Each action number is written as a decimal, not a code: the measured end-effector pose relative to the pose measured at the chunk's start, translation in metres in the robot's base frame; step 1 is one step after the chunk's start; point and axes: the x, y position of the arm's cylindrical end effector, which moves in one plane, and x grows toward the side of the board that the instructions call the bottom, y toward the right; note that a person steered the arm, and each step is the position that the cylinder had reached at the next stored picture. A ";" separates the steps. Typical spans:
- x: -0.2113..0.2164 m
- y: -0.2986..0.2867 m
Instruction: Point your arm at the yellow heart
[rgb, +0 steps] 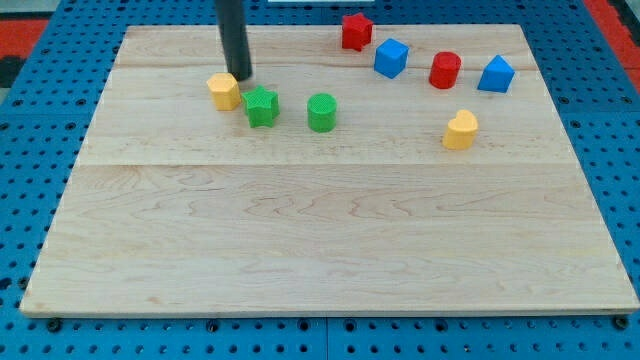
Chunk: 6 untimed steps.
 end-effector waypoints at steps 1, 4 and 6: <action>0.006 -0.030; 0.017 0.047; 0.070 0.289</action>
